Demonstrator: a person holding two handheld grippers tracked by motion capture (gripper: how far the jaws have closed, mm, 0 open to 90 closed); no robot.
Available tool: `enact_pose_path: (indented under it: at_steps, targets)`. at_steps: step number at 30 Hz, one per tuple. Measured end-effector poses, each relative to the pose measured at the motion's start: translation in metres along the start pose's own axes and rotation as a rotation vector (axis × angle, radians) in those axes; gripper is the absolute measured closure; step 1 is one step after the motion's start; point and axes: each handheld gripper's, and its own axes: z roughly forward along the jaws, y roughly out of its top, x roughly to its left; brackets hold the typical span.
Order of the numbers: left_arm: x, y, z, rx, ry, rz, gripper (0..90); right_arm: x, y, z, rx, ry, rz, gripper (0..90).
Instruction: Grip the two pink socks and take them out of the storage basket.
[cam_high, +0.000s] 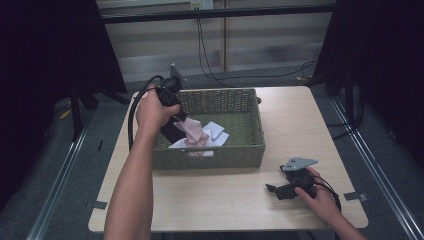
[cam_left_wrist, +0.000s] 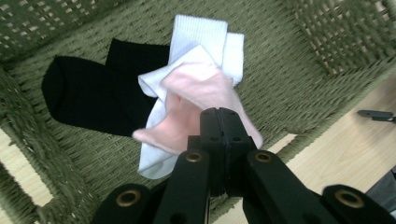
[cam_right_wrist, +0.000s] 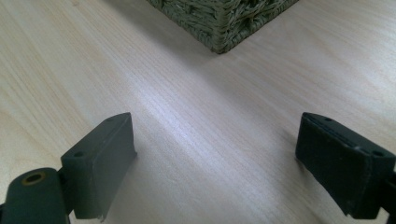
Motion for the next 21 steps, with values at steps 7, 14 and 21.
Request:
enact_pose_path:
  at_steps: [7, 14, 21]
  targets:
    - [-0.004, 0.004, -0.017, -0.009, 0.012, 0.019, 89.7, 0.0, 0.0, 0.0, 0.0, 0.0, 0.0, 11.4]
    - [-0.006, 0.005, -0.028, -0.01, 0.013, 0.026, 89.7, 0.0, 0.0, 0.0, 0.001, 0.0, 0.001, 11.4]
    - [-0.007, 0.002, -0.034, -0.011, 0.009, 0.025, 89.6, 0.0, 0.0, 0.0, 0.001, 0.0, 0.001, 11.4]
